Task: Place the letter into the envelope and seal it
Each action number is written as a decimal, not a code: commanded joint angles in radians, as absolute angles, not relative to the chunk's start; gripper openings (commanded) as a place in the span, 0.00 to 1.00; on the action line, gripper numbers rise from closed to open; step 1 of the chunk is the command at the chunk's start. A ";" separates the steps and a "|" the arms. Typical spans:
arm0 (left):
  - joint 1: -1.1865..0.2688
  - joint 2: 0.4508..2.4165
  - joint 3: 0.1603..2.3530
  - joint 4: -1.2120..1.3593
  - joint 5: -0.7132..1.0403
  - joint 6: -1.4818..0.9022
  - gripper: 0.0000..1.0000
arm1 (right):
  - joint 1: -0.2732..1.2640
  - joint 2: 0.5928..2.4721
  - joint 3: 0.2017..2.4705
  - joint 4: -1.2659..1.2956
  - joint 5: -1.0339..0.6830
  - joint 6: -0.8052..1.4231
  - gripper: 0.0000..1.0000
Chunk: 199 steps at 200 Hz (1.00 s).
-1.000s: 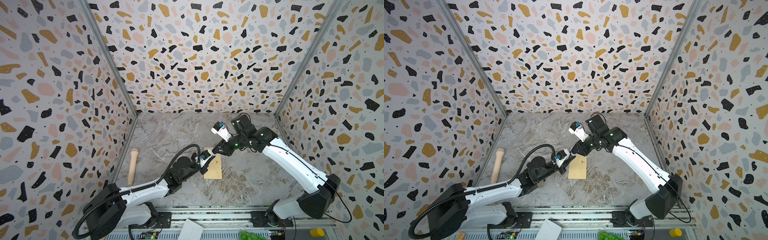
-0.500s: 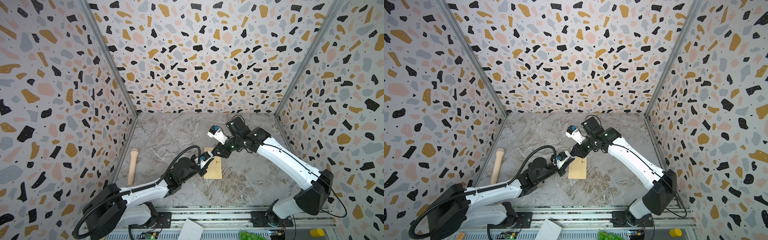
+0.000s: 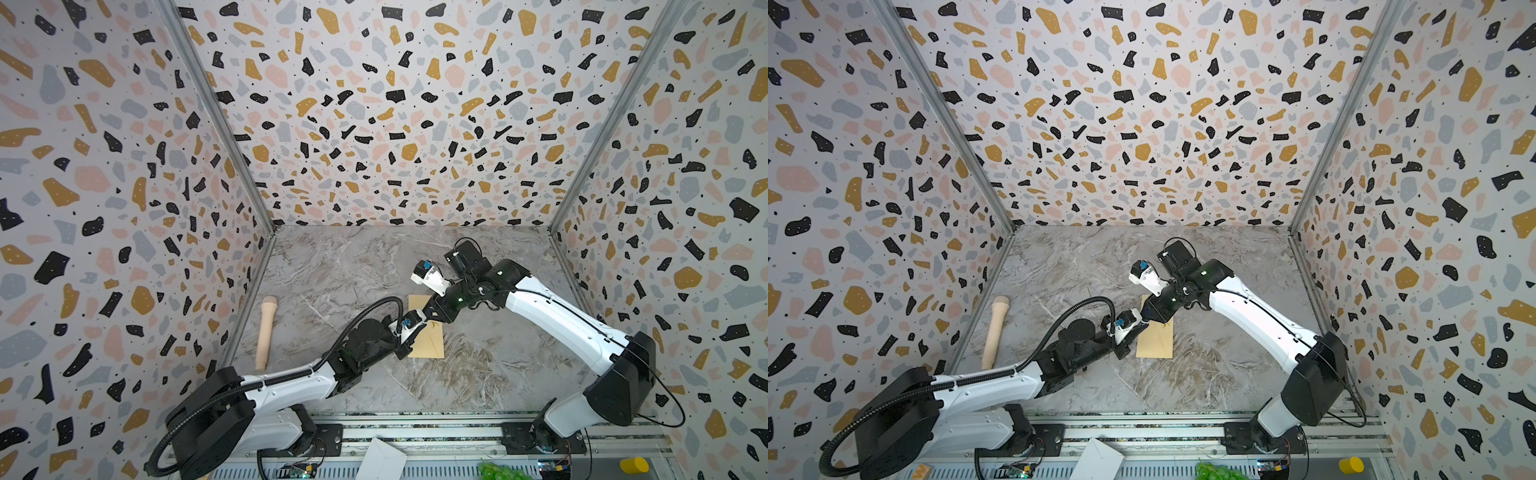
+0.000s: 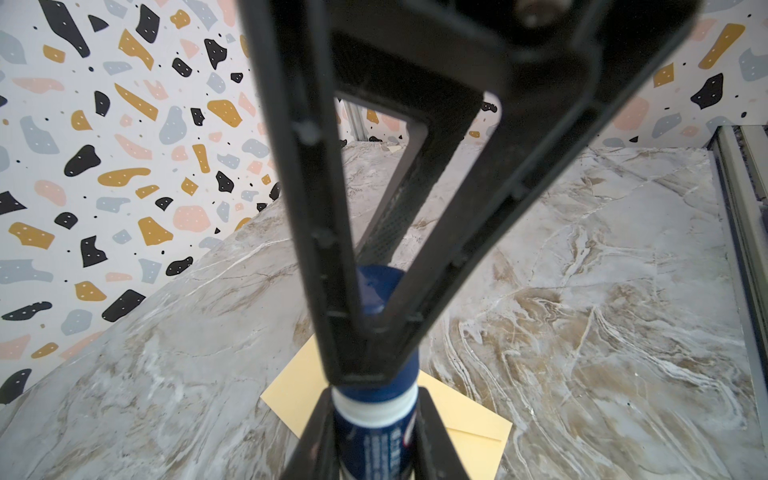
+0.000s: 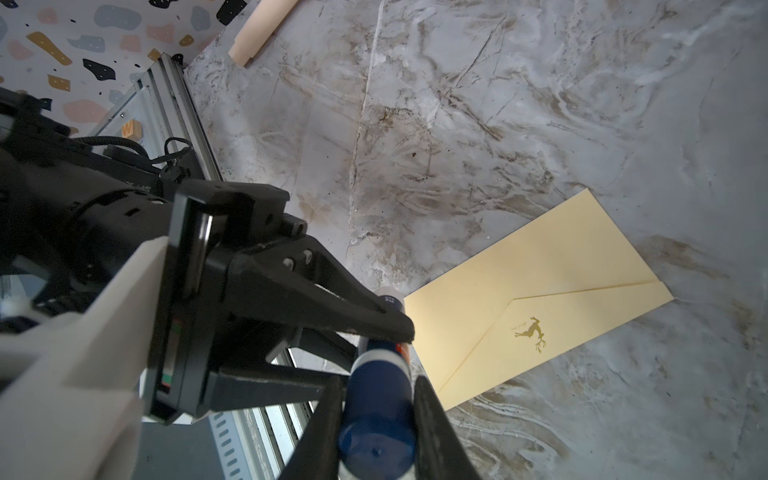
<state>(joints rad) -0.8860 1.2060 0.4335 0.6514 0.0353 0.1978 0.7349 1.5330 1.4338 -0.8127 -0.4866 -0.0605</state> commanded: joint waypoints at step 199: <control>-0.887 1.137 0.439 0.960 0.014 0.115 0.00 | 0.739 1.365 1.504 -0.783 -0.465 0.075 0.52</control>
<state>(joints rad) -0.8867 1.1557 0.4152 0.7929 0.0063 0.1513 0.7471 1.4822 1.4403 -0.7471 -0.4957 0.0483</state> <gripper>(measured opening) 0.231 0.479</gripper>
